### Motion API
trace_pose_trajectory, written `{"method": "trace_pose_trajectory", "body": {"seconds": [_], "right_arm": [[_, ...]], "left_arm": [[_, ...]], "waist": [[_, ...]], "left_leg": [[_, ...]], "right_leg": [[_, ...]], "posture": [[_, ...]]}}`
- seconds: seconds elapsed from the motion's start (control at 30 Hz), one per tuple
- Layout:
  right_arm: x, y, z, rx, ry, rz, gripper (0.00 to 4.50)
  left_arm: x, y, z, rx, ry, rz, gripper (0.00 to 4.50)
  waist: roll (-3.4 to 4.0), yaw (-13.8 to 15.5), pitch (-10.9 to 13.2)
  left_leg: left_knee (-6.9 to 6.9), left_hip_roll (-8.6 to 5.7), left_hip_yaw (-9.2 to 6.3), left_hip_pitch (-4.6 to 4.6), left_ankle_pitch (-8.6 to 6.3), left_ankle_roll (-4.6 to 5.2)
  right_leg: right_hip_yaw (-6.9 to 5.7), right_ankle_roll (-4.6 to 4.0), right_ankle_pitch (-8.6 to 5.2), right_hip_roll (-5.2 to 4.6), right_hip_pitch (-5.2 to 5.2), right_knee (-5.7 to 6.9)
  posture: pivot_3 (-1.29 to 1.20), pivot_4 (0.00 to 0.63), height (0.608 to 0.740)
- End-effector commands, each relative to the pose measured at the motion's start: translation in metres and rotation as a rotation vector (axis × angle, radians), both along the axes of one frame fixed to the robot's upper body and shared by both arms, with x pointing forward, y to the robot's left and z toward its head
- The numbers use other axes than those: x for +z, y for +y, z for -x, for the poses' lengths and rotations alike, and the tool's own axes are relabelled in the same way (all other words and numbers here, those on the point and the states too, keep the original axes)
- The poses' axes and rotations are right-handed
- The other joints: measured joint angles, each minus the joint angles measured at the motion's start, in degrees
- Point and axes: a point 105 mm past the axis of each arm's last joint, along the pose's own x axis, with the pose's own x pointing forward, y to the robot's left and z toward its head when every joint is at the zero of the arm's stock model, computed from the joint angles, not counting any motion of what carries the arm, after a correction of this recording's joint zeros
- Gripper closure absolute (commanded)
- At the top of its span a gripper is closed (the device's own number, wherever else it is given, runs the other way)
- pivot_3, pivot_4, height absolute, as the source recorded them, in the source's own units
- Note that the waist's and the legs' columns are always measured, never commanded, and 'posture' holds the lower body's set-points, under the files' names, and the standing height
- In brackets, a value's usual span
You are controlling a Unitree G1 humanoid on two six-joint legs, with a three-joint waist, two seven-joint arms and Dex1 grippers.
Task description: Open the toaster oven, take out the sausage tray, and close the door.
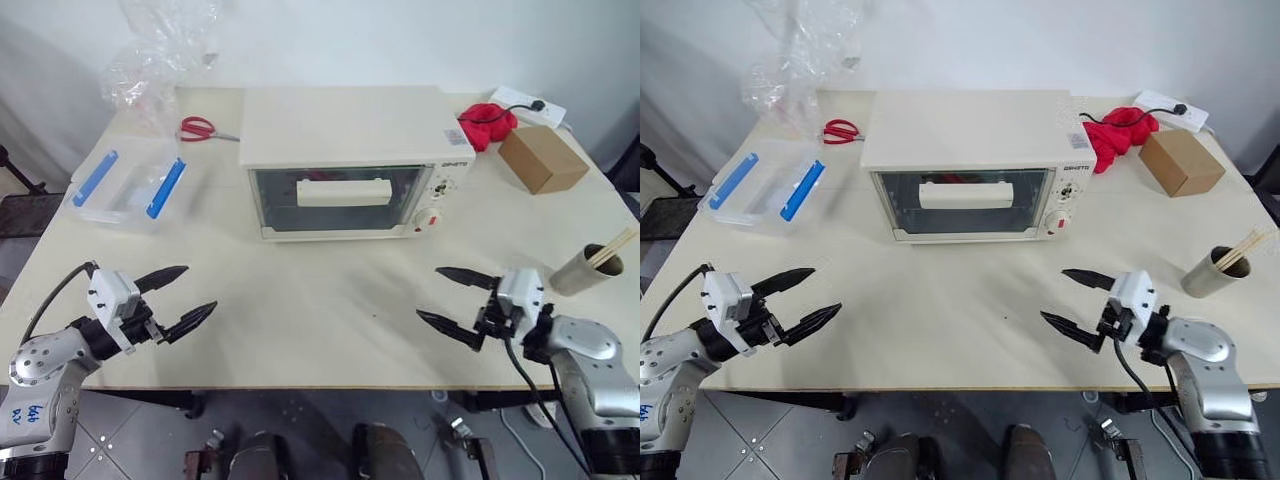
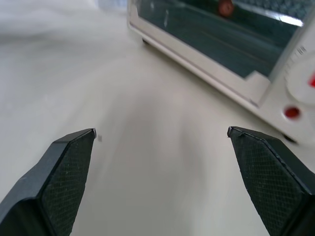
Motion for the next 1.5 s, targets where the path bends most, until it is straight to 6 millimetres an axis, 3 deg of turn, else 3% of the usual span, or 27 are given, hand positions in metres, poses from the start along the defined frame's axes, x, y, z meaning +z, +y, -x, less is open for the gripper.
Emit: {"method": "trace_pose_trajectory", "body": {"seconds": [0.03,0.17,0.27,0.4,0.57,0.8,1.0,1.07,1.17,1.5], "right_arm": [[0.042,0.013,-0.013,0.018,-0.087,-0.097,0.0],[0.068,0.037,-0.035,0.07,-0.039,-0.161,0.0],[0.086,0.055,-0.053,0.1,-0.06,-0.175,0.0],[0.093,0.071,-0.059,0.146,-0.049,-0.206,0.0],[0.096,0.086,-0.051,0.244,-0.057,-0.199,0.0],[0.097,0.087,-0.033,0.326,-0.123,-0.149,0.0],[0.071,0.083,-0.013,0.386,-0.211,0.022,0.0],[0.059,0.08,-0.009,0.389,-0.256,0.088,0.0],[0.056,0.079,-0.01,0.372,-0.304,0.106,0.0],[0.051,0.077,-0.014,0.363,-0.348,0.143,0.0]], "left_arm": [[0.011,0.003,-0.004,0.013,-0.056,0.018,0.04],[0.019,-0.001,-0.01,-0.025,-0.033,0.108,0.04],[0.046,0.005,-0.022,-0.021,-0.028,0.321,0.04],[0.047,0.0,-0.024,-0.045,0.001,0.321,0.04],[0.043,-0.002,-0.022,-0.044,0.021,0.314,0.04],[0.044,-0.003,-0.023,-0.049,0.028,0.332,0.04],[0.056,-0.01,-0.037,-0.09,0.013,0.382,0.04],[0.072,-0.016,-0.047,-0.114,-0.034,0.442,0.44],[0.086,-0.027,-0.053,-0.167,-0.067,0.472,1.3],[0.089,-0.079,-0.088,-0.254,-0.103,0.393,4.48]], "waist": [[0.03,-0.15,0.02],[0.07,0.01,0.04],[0.07,0.29,0.04],[0.06,0.36,0.04],[0.06,0.28,0.04],[0.06,0.28,0.04],[0.06,0.47,0.04],[0.05,0.46,0.03],[0.04,0.26,0.04],[0.03,0.33,0.04]], "left_leg": [[0.0,0.0,0.02,0.02,0.0,0.0],[0.08,0.03,0.08,0.11,0.06,-0.01],[0.06,0.06,0.04,0.09,0.05,-0.04],[0.07,0.01,-0.06,0.01,0.03,-0.05],[0.06,-0.01,-0.02,-0.06,-0.04,-0.04],[0.05,0.0,-0.02,-0.06,-0.03,-0.06],[0.04,0.0,0.0,-0.07,-0.03,-0.06],[0.05,0.0,0.09,-0.06,-0.03,-0.07],[0.08,-0.01,0.12,-0.07,-0.01,-0.09],[0.1,0.0,0.37,-0.04,0.02,-0.13]], "right_leg": [[0.02,0.0,0.0,0.0,0.0,0.0],[0.15,-0.04,-0.01,-0.03,-0.05,0.08],[0.1,-0.09,-0.04,-0.02,-0.09,0.41],[0.0,-0.08,-0.04,-0.02,-0.11,0.47],[-0.07,-0.07,-0.04,-0.03,-0.14,0.41],[-0.09,-0.07,-0.04,-0.02,-0.14,0.39],[-0.12,-0.07,-0.04,-0.02,-0.13,0.34],[-0.19,-0.07,-0.04,-0.02,-0.07,0.33],[-0.2,-0.06,-0.04,-0.02,-0.07,0.32],[-0.23,-0.05,-0.04,0.02,-0.04,0.32]], "posture": [[0.0,0.15,0.74],[0.0,0.15,0.74],[0.0,0.15,0.74],[0.0,0.15,0.74],[0.0,0.15,0.74],[0.0,0.15,0.74],[0.0,0.15,0.74],[0.0,0.15,0.74],[0.0,0.15,0.74],[0.0,0.15,0.74]]}}
